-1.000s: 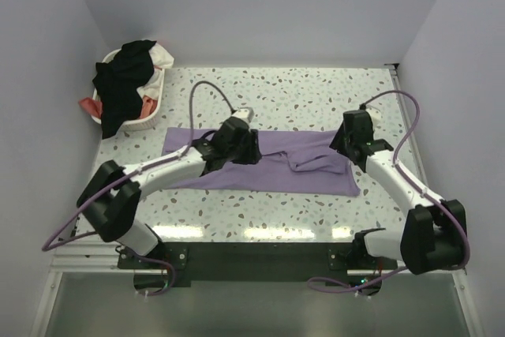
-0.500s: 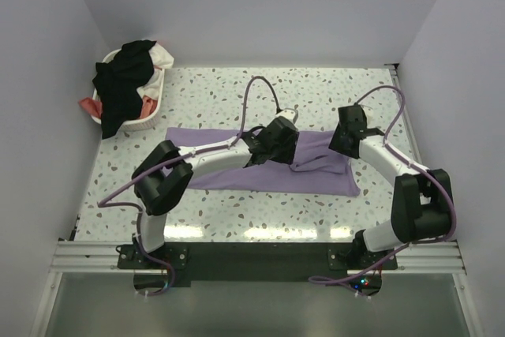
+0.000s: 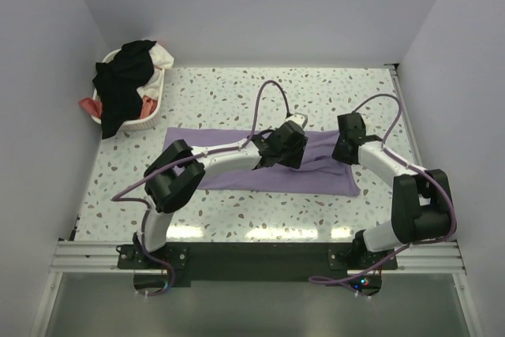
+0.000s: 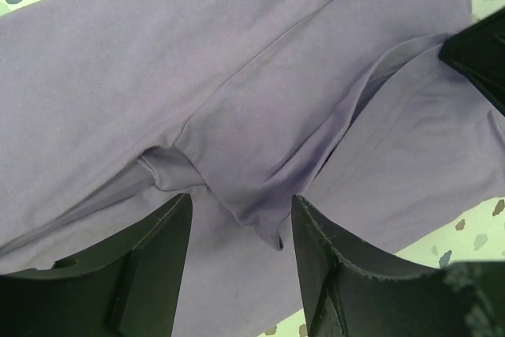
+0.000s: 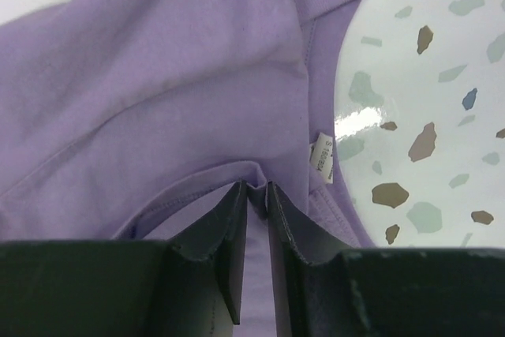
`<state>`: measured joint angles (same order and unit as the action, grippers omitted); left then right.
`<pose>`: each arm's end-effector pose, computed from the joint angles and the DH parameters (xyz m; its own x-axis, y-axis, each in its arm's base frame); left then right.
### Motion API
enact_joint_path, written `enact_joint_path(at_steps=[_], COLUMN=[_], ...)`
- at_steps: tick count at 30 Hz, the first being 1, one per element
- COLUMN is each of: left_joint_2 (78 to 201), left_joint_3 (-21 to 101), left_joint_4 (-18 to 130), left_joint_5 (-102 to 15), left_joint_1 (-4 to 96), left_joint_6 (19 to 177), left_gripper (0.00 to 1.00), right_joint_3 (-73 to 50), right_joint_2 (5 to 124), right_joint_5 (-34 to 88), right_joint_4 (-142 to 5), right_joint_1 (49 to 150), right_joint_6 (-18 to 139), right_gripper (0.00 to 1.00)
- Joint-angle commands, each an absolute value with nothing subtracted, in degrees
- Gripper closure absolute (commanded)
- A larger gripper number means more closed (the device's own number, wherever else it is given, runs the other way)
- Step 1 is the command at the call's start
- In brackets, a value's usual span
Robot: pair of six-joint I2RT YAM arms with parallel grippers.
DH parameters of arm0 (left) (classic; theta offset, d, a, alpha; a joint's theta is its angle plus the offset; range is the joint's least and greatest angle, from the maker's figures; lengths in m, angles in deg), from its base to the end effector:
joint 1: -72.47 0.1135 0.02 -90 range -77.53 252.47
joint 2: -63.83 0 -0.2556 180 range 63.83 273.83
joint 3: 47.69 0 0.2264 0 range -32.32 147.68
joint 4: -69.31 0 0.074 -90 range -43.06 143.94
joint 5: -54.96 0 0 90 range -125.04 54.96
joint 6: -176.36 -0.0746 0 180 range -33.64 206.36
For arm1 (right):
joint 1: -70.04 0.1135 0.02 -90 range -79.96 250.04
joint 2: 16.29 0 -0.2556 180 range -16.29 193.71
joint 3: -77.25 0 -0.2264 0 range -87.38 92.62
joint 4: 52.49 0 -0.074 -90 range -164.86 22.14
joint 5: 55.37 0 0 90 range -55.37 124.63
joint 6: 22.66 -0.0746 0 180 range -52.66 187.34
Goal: Fold and stack the t-shirts
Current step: Fold the tshirt
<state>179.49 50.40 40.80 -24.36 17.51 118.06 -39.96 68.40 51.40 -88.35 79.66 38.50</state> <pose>0.2689 -0.3594 0.1694 -0.7359 0.1500 -0.6603 0.4044 0.8795 -0.2509 0.2836 0.0262 0.1606 -0.7345 0.3439 -0.5850 0.3950 0.9176 0.0435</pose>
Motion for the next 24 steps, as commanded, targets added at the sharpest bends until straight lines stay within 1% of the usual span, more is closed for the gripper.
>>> enact_joint_path(at_steps=[1,4,10,12,13,15,19,22,24], left_joint_2=[180.02,180.29,179.59,179.41,179.32,179.23,178.27,177.04,176.51], left_joint_3=[52.59,52.5,51.18,50.83,50.65,50.3,48.99,47.49,46.88], left_joint_4=[42.61,42.78,43.75,43.84,43.84,44.01,44.19,44.71,44.8], left_joint_5=[-24.49,-24.49,-24.84,-24.75,-24.84,-25.1,-25.19,-25.02,-25.02], left_joint_1=[17.01,16.75,16.66,16.66,16.57,16.48,16.39,16.48,16.39], left_joint_6=[116.68,116.68,117.47,117.64,117.56,117.82,118.35,118.61,118.7], left_gripper=[0.42,0.44,0.55,0.59,0.62,0.65,0.73,0.77,0.78], right_joint_3=[-42.28,-44.57,-49.49,-50.9,-52.03,-53.01,-55.2,-56.52,-57.05], right_joint_2=[64.05,60.27,50.96,47.98,47.09,44.55,40.85,38.13,36.63], right_joint_5=[49.22,47.38,44.91,43.59,43.16,41.83,40.69,39.46,39.37], right_joint_4=[-86.58,-86.84,-88.16,-89.03,-89.3,-89.74,-91.49,-92.9,-94.13], right_joint_1=[79.44,79.44,79.44,79.44,79.35,79.44,79.44,79.44,79.44], right_joint_6=[37.99,37.37,36.75,36.49,36.32,35.88,35.09,34.39,34.12], right_gripper=[0.8,0.83,0.85,0.87,0.88,0.89,0.91,0.92,0.92])
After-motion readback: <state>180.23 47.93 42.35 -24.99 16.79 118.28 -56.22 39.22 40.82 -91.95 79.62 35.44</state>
